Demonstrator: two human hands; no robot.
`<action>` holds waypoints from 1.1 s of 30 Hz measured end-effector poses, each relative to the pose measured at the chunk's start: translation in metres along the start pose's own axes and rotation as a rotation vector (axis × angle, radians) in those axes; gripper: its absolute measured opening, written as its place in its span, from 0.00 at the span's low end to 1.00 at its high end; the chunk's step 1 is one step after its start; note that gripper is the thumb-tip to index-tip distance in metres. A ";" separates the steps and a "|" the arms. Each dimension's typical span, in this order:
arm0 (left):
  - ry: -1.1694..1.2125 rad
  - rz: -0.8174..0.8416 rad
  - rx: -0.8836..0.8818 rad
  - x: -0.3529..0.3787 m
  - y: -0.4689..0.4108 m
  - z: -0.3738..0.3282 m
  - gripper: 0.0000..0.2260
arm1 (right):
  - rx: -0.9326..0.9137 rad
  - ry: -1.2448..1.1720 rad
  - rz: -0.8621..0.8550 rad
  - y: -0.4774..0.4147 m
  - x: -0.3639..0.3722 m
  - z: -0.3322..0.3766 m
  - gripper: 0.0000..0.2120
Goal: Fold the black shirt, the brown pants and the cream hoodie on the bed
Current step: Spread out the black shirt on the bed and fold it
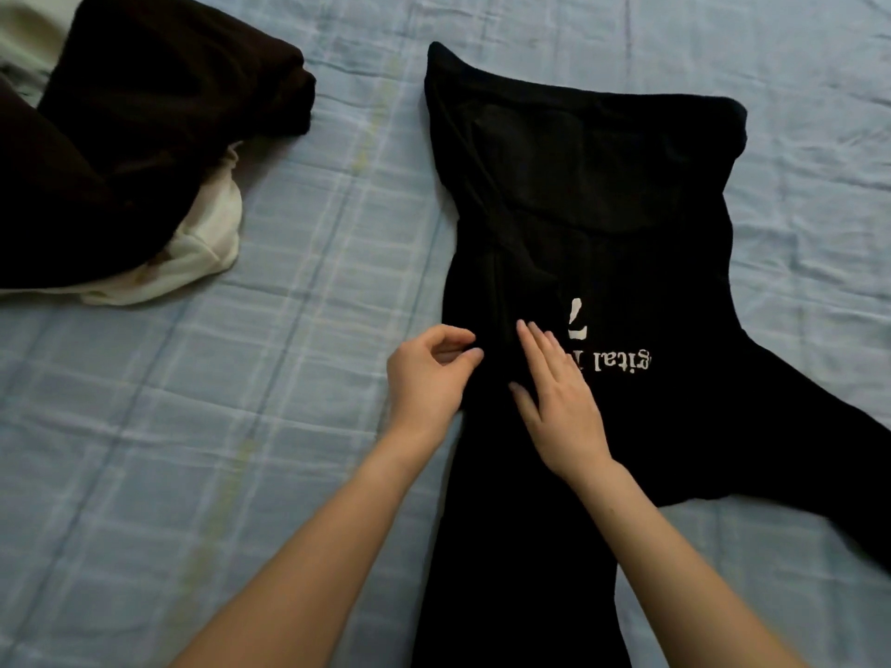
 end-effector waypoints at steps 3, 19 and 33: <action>0.034 0.041 0.106 0.004 0.005 -0.018 0.05 | 0.055 -0.074 -0.034 -0.002 -0.010 -0.023 0.39; 0.245 -0.172 -0.325 0.004 0.013 0.029 0.13 | -0.225 0.049 -0.066 -0.013 -0.032 0.031 0.28; -0.492 0.421 0.258 0.056 -0.088 -0.019 0.29 | 0.104 -0.632 -0.147 -0.011 -0.051 -0.052 0.21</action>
Point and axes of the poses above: each hand's wrist, its own y-axis away from the middle knuckle, its own x-axis out of the palm, z = x × y, the point moved 8 cm from there along -y, towards the middle knuckle, and after that the axes turned 5 degrees about x, right-handed, at the moved point
